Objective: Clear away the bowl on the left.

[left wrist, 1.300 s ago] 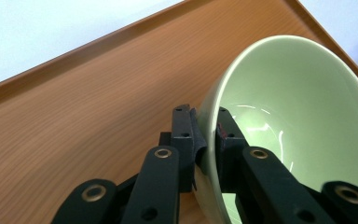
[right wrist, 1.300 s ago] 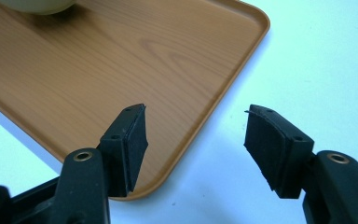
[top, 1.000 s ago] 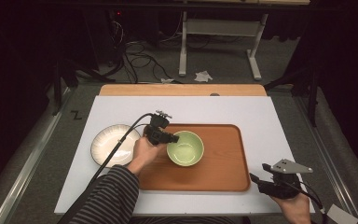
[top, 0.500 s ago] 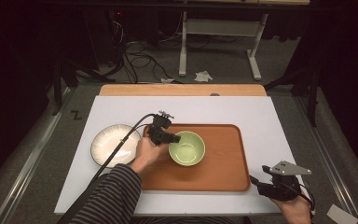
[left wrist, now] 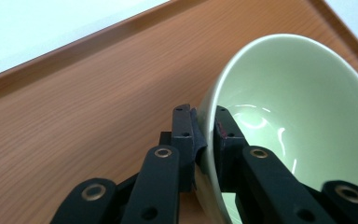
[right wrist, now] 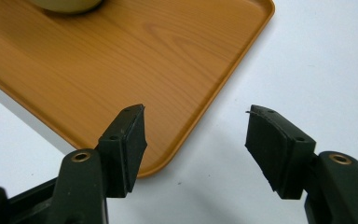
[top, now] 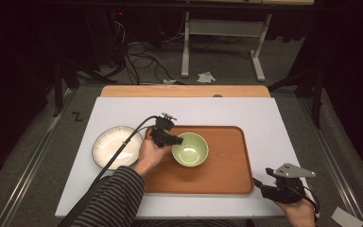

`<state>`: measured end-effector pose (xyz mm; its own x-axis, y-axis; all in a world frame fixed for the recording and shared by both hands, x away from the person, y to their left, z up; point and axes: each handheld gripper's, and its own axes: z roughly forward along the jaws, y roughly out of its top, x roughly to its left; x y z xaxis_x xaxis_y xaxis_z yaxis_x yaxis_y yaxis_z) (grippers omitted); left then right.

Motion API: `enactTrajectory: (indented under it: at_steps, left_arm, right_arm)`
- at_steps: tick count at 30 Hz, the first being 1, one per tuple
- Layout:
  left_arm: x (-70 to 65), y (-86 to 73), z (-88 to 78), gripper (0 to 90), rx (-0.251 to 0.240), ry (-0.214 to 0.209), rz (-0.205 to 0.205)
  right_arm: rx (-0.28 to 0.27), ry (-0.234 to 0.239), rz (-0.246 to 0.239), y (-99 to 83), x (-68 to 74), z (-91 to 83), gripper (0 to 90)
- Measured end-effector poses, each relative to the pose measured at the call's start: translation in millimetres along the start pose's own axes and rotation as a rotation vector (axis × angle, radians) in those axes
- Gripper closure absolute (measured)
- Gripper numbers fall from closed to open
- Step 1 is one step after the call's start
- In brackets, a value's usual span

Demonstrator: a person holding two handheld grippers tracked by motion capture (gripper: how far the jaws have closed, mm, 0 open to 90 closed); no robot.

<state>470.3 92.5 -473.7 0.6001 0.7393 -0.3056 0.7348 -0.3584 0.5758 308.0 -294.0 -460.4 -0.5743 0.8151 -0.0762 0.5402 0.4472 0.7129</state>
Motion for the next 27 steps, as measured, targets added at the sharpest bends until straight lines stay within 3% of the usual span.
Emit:
enactTrajectory:
  at_steps: [11,16,27]
  left_arm:
    - [1.3,-1.9,1.0,81.7,0.009,-0.006,0.002]
    - [0.7,-2.7,-0.2,74.1,0.010,-0.021,0.012]
    - [1.8,-2.4,-7.3,48.0,-0.018,0.020,0.023]
  right_arm:
    - [0.001,0.005,0.000,1.0,-0.1,1.1,39.5]
    - [0.002,0.012,-0.001,2.2,0.0,2.4,39.5]
    - [-0.001,0.020,-0.013,4.4,-0.2,4.7,39.5]
